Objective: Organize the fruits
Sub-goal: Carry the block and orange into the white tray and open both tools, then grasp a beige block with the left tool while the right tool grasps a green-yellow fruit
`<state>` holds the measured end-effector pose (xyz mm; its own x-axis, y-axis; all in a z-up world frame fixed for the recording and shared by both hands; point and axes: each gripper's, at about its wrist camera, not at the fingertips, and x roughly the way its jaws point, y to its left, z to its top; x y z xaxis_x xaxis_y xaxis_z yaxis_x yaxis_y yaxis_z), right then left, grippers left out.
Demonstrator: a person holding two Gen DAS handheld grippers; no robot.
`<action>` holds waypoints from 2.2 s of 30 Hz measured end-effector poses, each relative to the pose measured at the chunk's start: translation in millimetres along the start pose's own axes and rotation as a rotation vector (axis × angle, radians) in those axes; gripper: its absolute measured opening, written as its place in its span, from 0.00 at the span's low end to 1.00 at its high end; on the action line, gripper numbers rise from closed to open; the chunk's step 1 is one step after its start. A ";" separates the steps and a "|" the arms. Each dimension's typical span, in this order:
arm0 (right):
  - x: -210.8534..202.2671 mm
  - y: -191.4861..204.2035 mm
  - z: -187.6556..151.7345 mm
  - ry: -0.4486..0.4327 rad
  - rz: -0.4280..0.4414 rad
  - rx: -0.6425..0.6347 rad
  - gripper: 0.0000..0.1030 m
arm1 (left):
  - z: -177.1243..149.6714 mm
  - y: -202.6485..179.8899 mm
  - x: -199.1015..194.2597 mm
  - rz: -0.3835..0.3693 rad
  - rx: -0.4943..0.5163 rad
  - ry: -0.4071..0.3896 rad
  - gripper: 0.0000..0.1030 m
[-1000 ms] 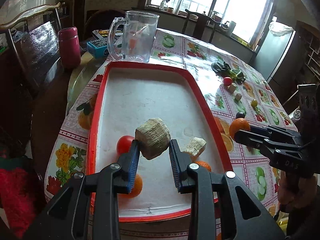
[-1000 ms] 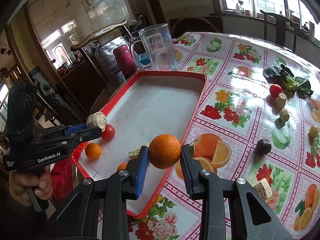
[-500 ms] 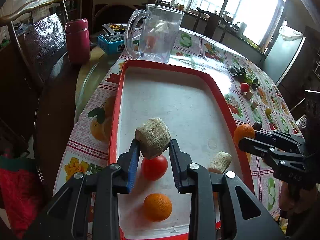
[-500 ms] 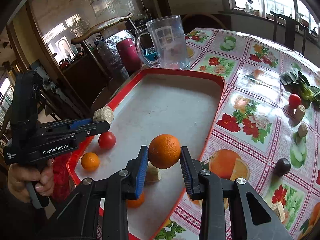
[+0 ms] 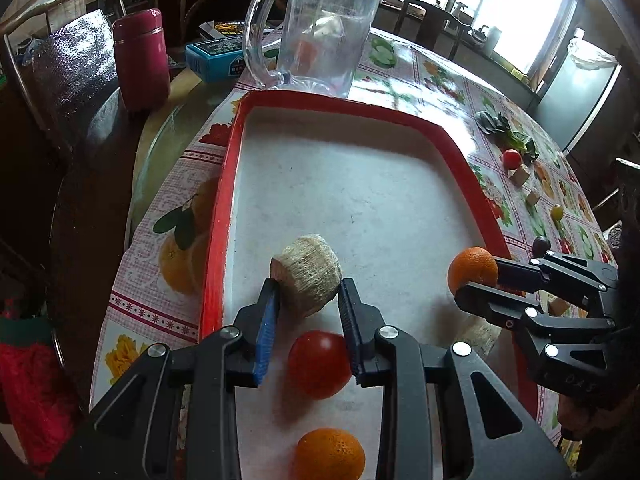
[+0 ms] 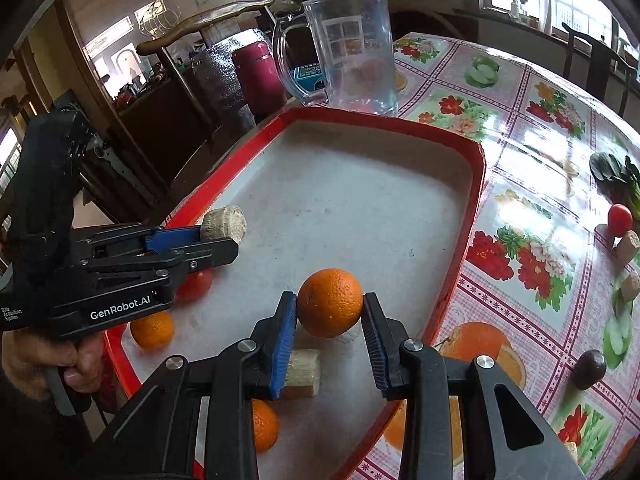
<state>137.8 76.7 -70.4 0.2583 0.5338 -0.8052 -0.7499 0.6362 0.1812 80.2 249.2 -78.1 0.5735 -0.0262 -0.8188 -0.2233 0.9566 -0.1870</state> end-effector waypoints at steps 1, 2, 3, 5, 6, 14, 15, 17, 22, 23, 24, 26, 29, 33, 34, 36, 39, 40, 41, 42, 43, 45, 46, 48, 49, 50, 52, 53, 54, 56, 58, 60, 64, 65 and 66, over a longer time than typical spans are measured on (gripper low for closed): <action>0.5 -0.7 -0.8 0.001 0.000 0.003 0.34 | -0.1 0.0 -0.1 0.004 0.003 0.001 0.27; 1.3 -1.6 -1.2 0.004 0.002 0.008 0.34 | -0.1 -0.5 -0.4 0.008 0.005 0.003 0.27; 0.9 -2.8 -2.1 0.002 0.007 0.014 0.35 | -0.2 -0.8 -0.4 0.011 0.003 0.005 0.28; -3.4 -4.6 -3.5 -0.011 0.021 0.026 0.42 | -0.7 -1.1 -0.8 0.016 0.000 0.010 0.28; -6.8 -6.0 -4.4 -0.020 0.028 0.034 0.44 | -1.1 -1.0 -1.2 0.018 -0.003 0.012 0.31; -45.9 -15.6 -18.0 -0.092 0.044 0.076 0.47 | -6.6 -8.2 -17.3 0.022 -0.006 -0.015 0.42; -52.9 -18.1 -22.5 -0.104 0.043 0.084 0.47 | -7.3 -10.3 -19.7 0.023 -0.006 -0.019 0.42; -64.5 -23.8 -32.0 -0.121 0.039 0.101 0.47 | -8.5 -14.9 -26.1 0.018 -0.003 -0.030 0.42; -87.1 -48.0 -61.1 -0.134 0.006 0.166 0.47 | -13.1 -36.1 -39.6 -0.010 0.021 -0.056 0.42; -91.3 -53.5 -66.5 -0.135 -0.002 0.179 0.47 | -14.5 -41.6 -41.3 -0.016 0.028 -0.059 0.42; -96.0 -59.4 -72.7 -0.136 -0.012 0.194 0.47 | -15.7 -47.2 -42.5 -0.023 0.035 -0.060 0.42; -105.8 -69.2 -83.2 -0.144 -0.027 0.215 0.47 | -17.6 -59.3 -43.7 -0.037 0.051 -0.060 0.42; -121.0 -83.9 -98.3 -0.157 -0.054 0.240 0.47 | -20.6 -78.7 -45.1 -0.059 0.078 -0.058 0.42; -137.1 -104.8 -114.6 -0.174 -0.088 0.278 0.47 | -23.8 -106.4 -43.4 -0.087 0.120 -0.049 0.42; -141.0 -109.9 -119.3 -0.178 -0.097 0.289 0.47 | -24.2 -113.3 -42.9 -0.093 0.130 -0.047 0.42; -147.2 -120.1 -125.9 -0.185 -0.112 0.311 0.47 | -26.1 -126.2 -42.6 -0.107 0.151 -0.045 0.42; -154.4 -133.4 -135.6 -0.194 -0.132 0.334 0.47 | -26.0 -145.7 -40.1 -0.125 0.177 -0.041 0.42; -156.1 -137.5 -138.0 -0.196 -0.136 0.342 0.47 | -26.3 -151.7 -39.3 -0.132 0.186 -0.039 0.42; -157.5 -141.5 -139.7 -0.198 -0.138 0.348 0.47 | -26.0 -157.4 -38.0 -0.139 0.194 -0.037 0.42; -158.9 -145.0 -141.5 -0.198 -0.145 0.352 0.47 | -25.5 -162.7 -36.1 -0.144 0.201 -0.033 0.42; -160.2 -148.2 -142.6 -0.198 -0.154 0.354 0.47 | -25.3 -167.7 -34.4 -0.150 0.206 -0.029 0.42; -163.3 -155.3 -144.9 -0.199 -0.170 0.358 0.47 | -24.1 -177.2 -29.9 -0.159 0.215 -0.018 0.42; -164.8 -158.9 -146.6 -0.201 -0.174 0.363 0.47 | -24.0 -182.1 -27.9 -0.161 0.220 -0.013 0.42; -168.1 -166.7 -150.1 -0.208 -0.181 0.378 0.47 | -25.4 -192.5 -24.9 -0.171 0.230 -0.006 0.42; -169.4 -170.3 -151.6 -0.212 -0.185 0.385 0.47 | -26.8 -197.8 -23.2 -0.178 0.235 -0.004 0.42; -170.1 -173.5 -153.4 -0.216 -0.188 0.391 0.47 | -28.6 -202.9 -21.3 -0.187 0.241 -0.002 0.42; -169.4 -181.4 -155.3 -0.215 -0.196 0.404 0.47 | -32.4 -214.1 -16.9 -0.199 0.256 0.006 0.42; -168.5 -185.4 -155.7 -0.214 -0.200 0.410 0.47 | -34.5 -219.7 -13.9 -0.205 0.266 0.014 0.42; -167.4 -189.6 -155.8 -0.214 -0.204 0.416 0.47 | -36.7 -225.8 -10.6 -0.209 0.277 0.022 0.42; -165.4 -198.3 -154.9 -0.213 -0.217 0.424 0.47 | -40.0 -236.2 -4.7 -0.213 0.299 0.035 0.42; -162.2 -207.7 -151.0 -0.216 -0.232 0.426 0.47 | -41.7 -245.0 1.1 -0.219 0.313 0.047 0.42; -157.6 -218.9 -145.4 -0.215 -0.244 0.432 0.47 | -42.5 -252.0 7.7 -0.224 0.326 0.059 0.42; -144.2 -240.6 -128.5 -0.215 -0.265 0.430 0.47 | -40.8 -263.8 21.2 -0.219 0.347 0.075 0.42; -138.8 -247.7 -122.4 -0.208 -0.270 0.428 0.46 | -40.0 -266.3 25.0 -0.220 0.353 0.079 0.42; -134.8 -252.7 -117.6 -0.205 -0.275 0.423 0.46 | -39.1 -268.7 29.1 -0.220 0.357 0.082 0.42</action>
<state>220.9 -221.5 -74.1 0.5554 0.3866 -0.7362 -0.3386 0.9138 0.2244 126.2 -19.9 -72.9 0.5091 -0.2501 -0.8236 0.1926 0.9657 -0.1742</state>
